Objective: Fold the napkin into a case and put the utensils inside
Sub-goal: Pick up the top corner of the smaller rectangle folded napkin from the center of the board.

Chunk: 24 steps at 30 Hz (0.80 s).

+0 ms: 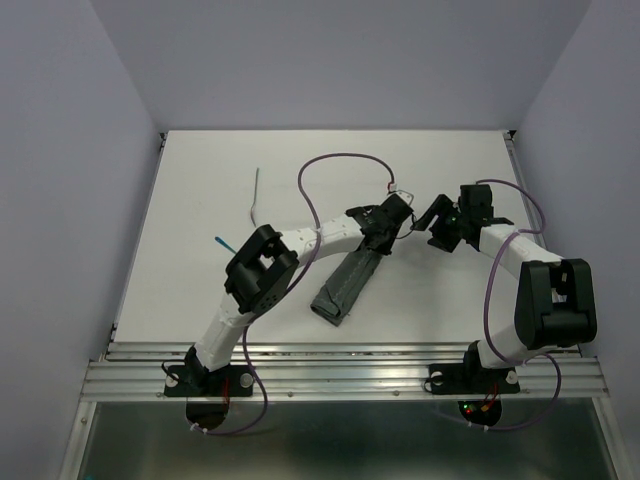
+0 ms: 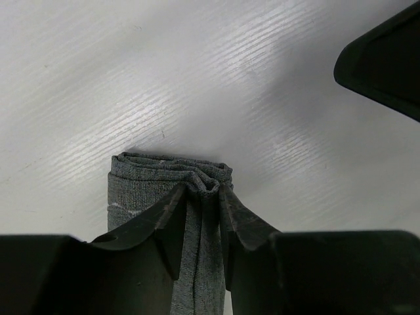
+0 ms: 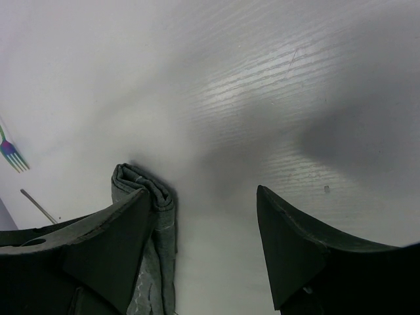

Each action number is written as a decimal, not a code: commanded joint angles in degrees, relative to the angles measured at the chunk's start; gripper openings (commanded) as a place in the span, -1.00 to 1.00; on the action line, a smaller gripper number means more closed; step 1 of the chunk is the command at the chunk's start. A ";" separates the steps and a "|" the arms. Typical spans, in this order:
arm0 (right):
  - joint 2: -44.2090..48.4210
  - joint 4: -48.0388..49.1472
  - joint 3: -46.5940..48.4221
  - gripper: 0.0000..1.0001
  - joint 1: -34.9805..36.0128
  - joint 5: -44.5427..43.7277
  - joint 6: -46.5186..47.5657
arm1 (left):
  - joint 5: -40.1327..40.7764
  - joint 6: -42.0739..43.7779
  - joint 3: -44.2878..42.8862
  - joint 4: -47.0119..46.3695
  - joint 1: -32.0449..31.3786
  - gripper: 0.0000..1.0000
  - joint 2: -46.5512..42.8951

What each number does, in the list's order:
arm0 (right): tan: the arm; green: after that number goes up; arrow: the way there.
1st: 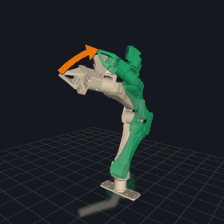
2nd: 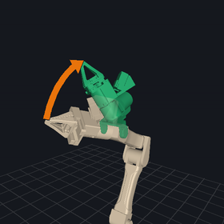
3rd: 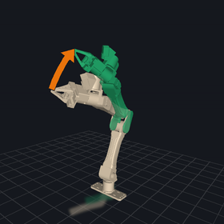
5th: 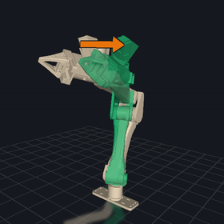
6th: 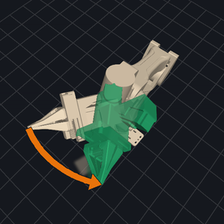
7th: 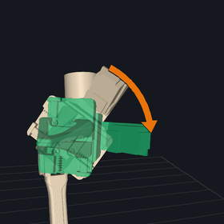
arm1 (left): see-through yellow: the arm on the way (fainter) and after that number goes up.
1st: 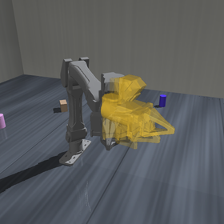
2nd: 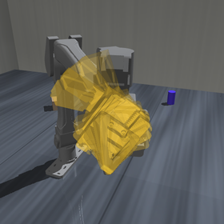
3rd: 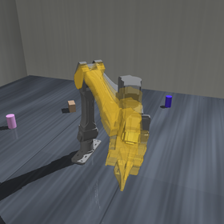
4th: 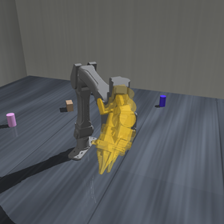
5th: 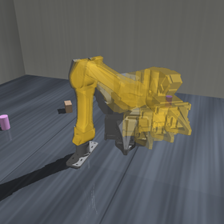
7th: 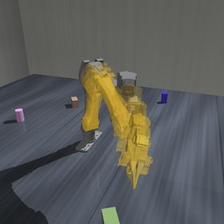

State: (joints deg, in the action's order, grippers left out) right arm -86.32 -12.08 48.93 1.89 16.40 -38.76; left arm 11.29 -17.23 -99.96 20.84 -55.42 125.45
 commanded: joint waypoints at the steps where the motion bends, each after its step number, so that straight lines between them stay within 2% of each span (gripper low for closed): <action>1: 0.63 -0.14 0.91 0.43 -0.40 0.47 0.88 | -0.92 -0.08 0.64 -1.33 0.22 -0.23 -4.33; 10: 0.45 -0.23 1.00 0.43 -0.40 0.82 0.88 | -0.92 -0.34 1.00 -1.59 0.22 -0.30 -5.13; 14: 0.63 -0.23 0.91 0.43 -0.40 0.82 0.97 | -1.09 -0.52 1.08 -1.42 0.31 -0.67 -5.13; 15: 0.54 -0.23 0.91 0.43 -0.40 0.82 1.06 | -1.18 -0.52 1.09 -1.50 0.40 -0.85 -5.21; 17: 0.46 -0.32 1.17 0.43 -0.40 1.52 1.67 | -1.71 -0.69 1.43 -1.59 0.66 -1.00 -5.39; 19: 0.46 -0.49 1.35 0.43 -0.40 2.14 2.37 | -3.80 -1.05 2.40 -2.64 1.27 -1.00 -6.53; 24: 1.42 -1.37 1.79 0.43 0.13 3.72 5.45 | -13.90 -3.77 11.18 -11.85 5.14 -1.00 -12.67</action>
State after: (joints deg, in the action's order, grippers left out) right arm -86.32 -12.84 48.93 1.91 18.46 -36.62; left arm 4.75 -18.68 -92.99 15.92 -53.34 120.88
